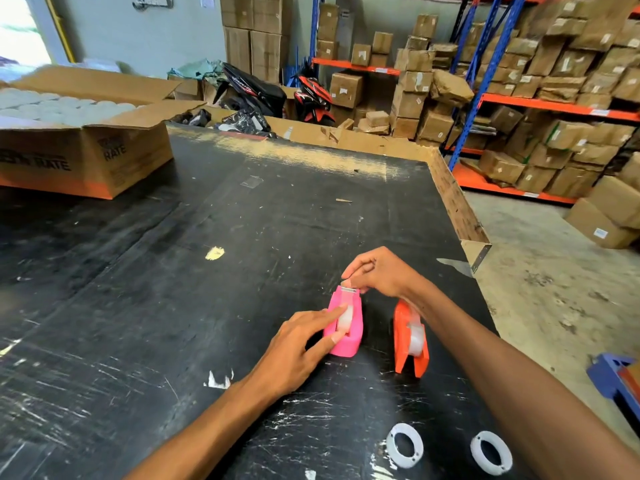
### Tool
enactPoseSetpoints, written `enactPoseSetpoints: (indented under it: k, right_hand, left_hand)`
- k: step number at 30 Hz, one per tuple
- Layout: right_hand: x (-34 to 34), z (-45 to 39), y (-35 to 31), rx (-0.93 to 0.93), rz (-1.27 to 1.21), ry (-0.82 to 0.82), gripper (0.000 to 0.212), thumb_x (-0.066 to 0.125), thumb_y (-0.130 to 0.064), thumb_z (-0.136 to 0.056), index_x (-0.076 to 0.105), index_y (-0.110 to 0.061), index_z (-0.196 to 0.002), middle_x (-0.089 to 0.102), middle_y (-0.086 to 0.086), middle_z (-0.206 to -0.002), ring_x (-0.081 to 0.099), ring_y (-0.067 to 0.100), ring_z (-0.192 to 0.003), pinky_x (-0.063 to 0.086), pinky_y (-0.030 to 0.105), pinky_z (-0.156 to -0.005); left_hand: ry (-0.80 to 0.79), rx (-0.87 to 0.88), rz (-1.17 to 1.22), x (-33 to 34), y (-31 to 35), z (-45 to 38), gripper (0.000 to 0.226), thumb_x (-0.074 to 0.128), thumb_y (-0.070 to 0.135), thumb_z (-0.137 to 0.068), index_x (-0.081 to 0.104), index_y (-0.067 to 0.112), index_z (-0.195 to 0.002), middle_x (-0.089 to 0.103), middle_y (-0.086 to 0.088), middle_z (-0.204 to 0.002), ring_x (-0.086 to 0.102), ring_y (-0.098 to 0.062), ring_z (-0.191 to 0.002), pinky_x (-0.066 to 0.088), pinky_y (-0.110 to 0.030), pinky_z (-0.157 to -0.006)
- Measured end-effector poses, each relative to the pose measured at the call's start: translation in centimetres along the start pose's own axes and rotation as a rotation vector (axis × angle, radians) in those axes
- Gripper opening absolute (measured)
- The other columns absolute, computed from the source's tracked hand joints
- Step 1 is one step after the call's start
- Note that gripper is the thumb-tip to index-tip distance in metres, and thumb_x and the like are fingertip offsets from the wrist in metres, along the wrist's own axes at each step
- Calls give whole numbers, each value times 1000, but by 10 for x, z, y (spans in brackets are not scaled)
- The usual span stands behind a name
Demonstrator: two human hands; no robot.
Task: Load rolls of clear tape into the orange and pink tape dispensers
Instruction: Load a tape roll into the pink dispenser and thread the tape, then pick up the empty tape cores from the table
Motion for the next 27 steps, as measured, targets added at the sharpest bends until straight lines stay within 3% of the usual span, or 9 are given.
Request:
enactPoseSetpoints:
  k: [8, 15, 17, 21, 25, 27]
  right_hand:
    - [3, -13, 0, 178, 31, -136, 27, 64, 12, -80, 68, -13, -71, 67, 6, -69, 64, 10, -60, 57, 17, -60]
    - [5, -9, -4, 215, 71, -101, 19, 63, 1, -85, 72, -13, -76, 69, 5, -76, 66, 10, -67, 58, 17, -63]
    - [4, -4, -5, 219, 76, -62, 19, 60, -5, -88, 72, -14, -78, 70, 5, -78, 66, 10, -68, 57, 15, -59]
    - [-9, 8, -11, 185, 61, 129, 15, 56, -4, -89, 69, -9, -84, 65, 5, -76, 61, 10, -65, 54, 20, -62]
    - [-26, 31, -16, 151, 94, 217, 13, 57, -5, -88, 70, -6, -89, 65, 7, -79, 58, 10, -66, 50, 21, -59]
    - [-33, 46, -16, 150, 127, 246, 12, 59, -7, -87, 71, -10, -85, 69, 9, -87, 61, 13, -73, 51, 23, -63]
  left_hand:
    - [27, -16, 13, -5, 3, 1, 43, 54, 41, -91, 50, 38, -133, 56, 23, -126, 49, -2, -121, 39, -25, -105]
    - [9, -29, 22, -6, 5, -2, 46, 54, 43, -90, 49, 36, -136, 60, 16, -129, 49, -6, -122, 38, -29, -106]
    - [-1, -20, 22, -6, 9, -4, 46, 53, 40, -92, 48, 34, -137, 59, 19, -126, 49, -6, -120, 37, -25, -105]
    - [-4, 29, 9, -3, 22, -6, 45, 53, 32, -93, 48, 26, -138, 54, 24, -119, 44, 11, -106, 26, 3, -92]
    - [-38, 30, 18, -2, 24, -6, 48, 52, 35, -93, 45, 28, -140, 48, 24, -126, 42, 7, -111, 28, -6, -92]
    - [-37, 36, 20, -1, 24, -4, 49, 53, 33, -93, 44, 27, -141, 48, 22, -129, 40, 10, -112, 28, -2, -90]
Point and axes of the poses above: each hand's wrist, its own z-axis away from the middle knuckle, its own x-axis out of the palm, y = z × x, the point moved 2 cm from there along -z, towards the middle knuckle
